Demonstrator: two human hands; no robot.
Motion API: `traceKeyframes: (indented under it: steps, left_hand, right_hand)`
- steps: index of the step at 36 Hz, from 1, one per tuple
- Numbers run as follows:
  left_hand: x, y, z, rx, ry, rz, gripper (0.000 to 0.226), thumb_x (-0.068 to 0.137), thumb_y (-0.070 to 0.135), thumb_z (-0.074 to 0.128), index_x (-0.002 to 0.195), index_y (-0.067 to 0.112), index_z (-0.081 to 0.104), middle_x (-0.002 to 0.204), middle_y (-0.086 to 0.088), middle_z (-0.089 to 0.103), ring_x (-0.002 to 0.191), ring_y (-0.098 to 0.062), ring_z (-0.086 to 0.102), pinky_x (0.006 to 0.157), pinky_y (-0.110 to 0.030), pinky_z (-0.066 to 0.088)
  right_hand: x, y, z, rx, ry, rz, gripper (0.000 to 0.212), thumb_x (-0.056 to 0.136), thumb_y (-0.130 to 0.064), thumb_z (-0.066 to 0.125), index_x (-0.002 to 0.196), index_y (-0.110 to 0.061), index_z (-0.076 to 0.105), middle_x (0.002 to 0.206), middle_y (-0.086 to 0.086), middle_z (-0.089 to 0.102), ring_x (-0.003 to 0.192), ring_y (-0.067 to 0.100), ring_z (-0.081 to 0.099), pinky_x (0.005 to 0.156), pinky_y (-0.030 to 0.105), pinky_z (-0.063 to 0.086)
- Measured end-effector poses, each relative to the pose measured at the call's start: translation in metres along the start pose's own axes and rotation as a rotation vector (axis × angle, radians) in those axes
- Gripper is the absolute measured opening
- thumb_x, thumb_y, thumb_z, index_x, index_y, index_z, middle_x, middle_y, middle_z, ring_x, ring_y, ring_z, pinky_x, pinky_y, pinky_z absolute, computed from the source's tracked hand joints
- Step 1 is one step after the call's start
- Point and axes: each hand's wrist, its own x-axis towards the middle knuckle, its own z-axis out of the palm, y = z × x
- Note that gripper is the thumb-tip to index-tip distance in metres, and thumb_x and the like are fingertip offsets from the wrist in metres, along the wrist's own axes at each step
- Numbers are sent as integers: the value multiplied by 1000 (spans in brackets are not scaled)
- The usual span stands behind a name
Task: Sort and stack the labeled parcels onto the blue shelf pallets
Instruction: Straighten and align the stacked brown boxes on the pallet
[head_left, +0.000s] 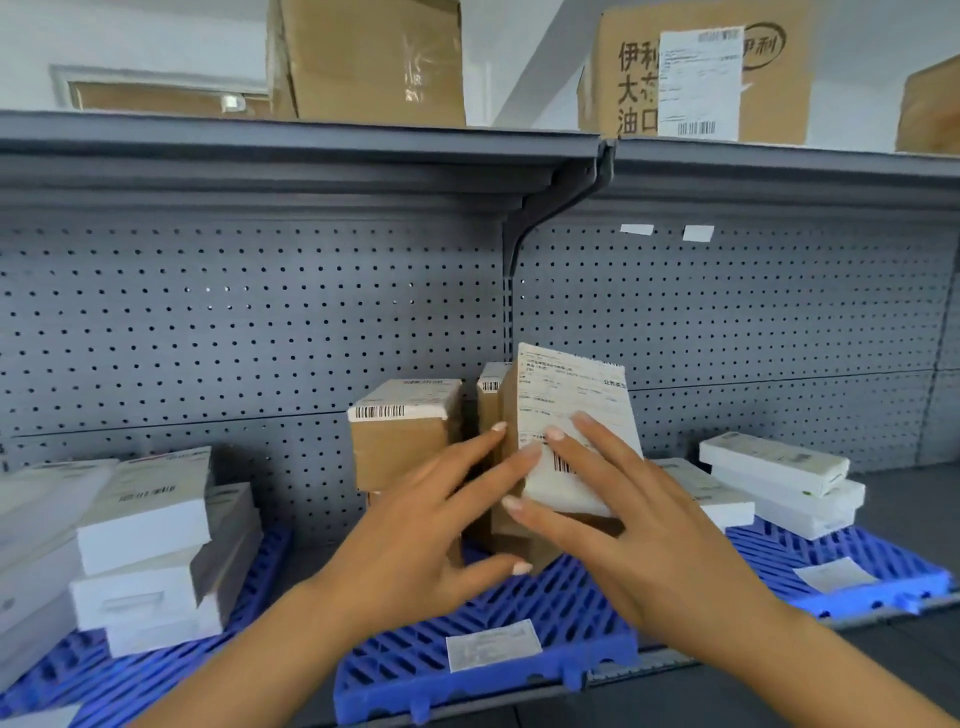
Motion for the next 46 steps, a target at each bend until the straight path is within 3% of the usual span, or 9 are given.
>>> traceKeyframes:
  steps: [4,7,12,17,25,31,39,43,46]
  left_hand:
    - [9,-4,-5,0,127,-67,70,86,57,55,147,41,23,153,2,33,133,-16,43,99,-41,48]
    - [17,-8,-13,-5,196,-111,65,87,52,54,144,42,26,153,4,32,133,-13,43,95,-38,51]
    - [27,-25,-27,-98,238,-236,64,85,54,49,142,51,20,154,14,26,135,4,32,100,-14,35]
    - [27,-47,-40,-97,312,-335,67,90,32,62,140,49,21,150,14,32,130,-3,43,97,-23,46]
    - [15,-76,-54,-139,262,-462,66,92,35,59,132,60,13,143,24,32,107,30,37,81,4,34]
    - [15,-91,-54,-196,205,-591,72,89,48,57,146,45,13,138,14,46,106,3,55,90,-27,51]
    - [23,-96,-52,-187,155,-602,72,91,51,53,147,43,9,129,24,45,102,6,55,84,-24,52]
    - [26,-97,-50,-178,158,-618,74,91,50,53,147,45,5,124,29,40,102,6,54,78,-12,45]
    - [25,-94,-50,-160,167,-629,78,90,52,52,147,44,-1,137,21,40,117,0,49,89,-21,45]
  right_hand:
    - [14,3,0,24,75,-17,45,102,-24,25,143,-41,34,153,11,28,143,33,20,85,54,50]
    - [34,11,2,59,122,-37,60,90,-14,48,142,-40,35,153,10,26,144,32,18,87,54,48]
    - [83,27,7,165,118,-91,75,87,-5,59,144,-44,30,157,8,15,146,28,8,97,59,42]
    - [129,27,19,194,110,-137,70,90,-8,56,144,-42,29,156,9,21,146,28,8,100,58,40]
    - [171,20,41,297,88,-109,83,89,-13,59,149,-40,8,152,3,25,144,21,13,107,50,37]
    - [168,21,55,268,168,-10,77,88,-24,64,149,-32,17,150,5,31,140,21,22,103,37,36]
    - [155,28,69,189,201,74,64,87,-31,63,145,-23,36,153,7,27,139,25,27,98,35,33]
    - [153,28,72,181,182,89,64,88,-34,61,145,-23,36,155,7,24,139,26,27,96,34,34]
    - [150,28,73,187,161,86,64,89,-36,59,146,-25,33,156,6,20,141,25,23,98,38,38]
